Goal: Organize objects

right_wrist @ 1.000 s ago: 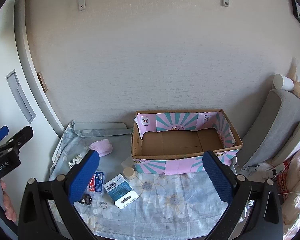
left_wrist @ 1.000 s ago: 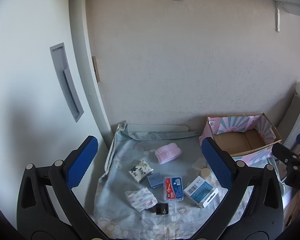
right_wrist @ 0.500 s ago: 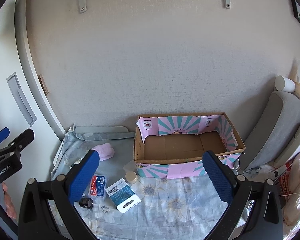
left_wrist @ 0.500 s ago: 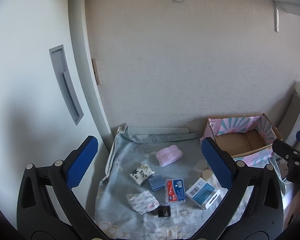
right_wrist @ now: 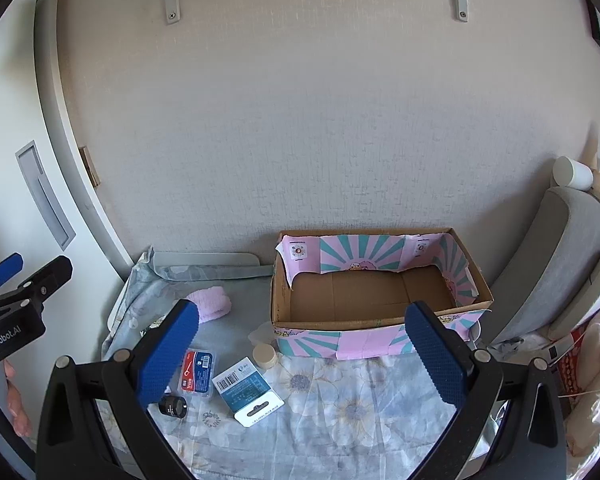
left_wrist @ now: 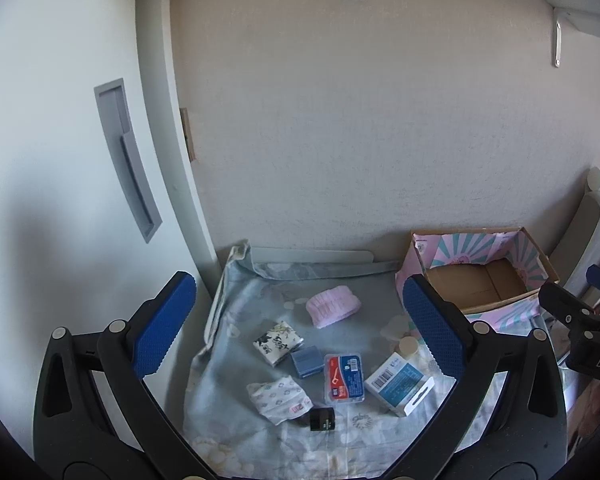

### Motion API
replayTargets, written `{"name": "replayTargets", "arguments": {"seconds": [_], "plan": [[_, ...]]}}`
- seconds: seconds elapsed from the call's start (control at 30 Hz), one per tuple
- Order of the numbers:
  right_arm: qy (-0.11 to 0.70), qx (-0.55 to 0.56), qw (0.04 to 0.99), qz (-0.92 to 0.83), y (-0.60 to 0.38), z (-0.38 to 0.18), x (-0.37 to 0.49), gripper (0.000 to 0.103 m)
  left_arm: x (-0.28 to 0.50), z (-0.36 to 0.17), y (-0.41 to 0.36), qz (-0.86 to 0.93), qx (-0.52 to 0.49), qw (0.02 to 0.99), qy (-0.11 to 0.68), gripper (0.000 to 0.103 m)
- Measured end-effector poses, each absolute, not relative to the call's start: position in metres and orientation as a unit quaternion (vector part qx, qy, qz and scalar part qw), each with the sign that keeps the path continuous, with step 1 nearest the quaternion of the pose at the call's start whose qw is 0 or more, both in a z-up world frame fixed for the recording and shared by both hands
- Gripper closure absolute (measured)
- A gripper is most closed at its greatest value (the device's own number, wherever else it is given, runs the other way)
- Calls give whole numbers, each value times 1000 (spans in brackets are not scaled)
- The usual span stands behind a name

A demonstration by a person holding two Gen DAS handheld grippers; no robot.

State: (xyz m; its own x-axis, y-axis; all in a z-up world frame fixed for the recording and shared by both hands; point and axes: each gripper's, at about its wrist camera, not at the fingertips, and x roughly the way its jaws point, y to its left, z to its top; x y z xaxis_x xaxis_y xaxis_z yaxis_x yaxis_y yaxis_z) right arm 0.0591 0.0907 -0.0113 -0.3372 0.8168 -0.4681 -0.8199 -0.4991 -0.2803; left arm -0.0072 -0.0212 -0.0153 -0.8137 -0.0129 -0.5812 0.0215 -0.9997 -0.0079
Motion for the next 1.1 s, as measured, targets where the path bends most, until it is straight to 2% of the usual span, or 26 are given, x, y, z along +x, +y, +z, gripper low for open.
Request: {"name": "replayTargets", "arguments": {"seconds": [1.1], "plan": [[-1,-277,526,804,82,-10,56,0,-16,-11,-25,-945,327,14,10,0]]}}
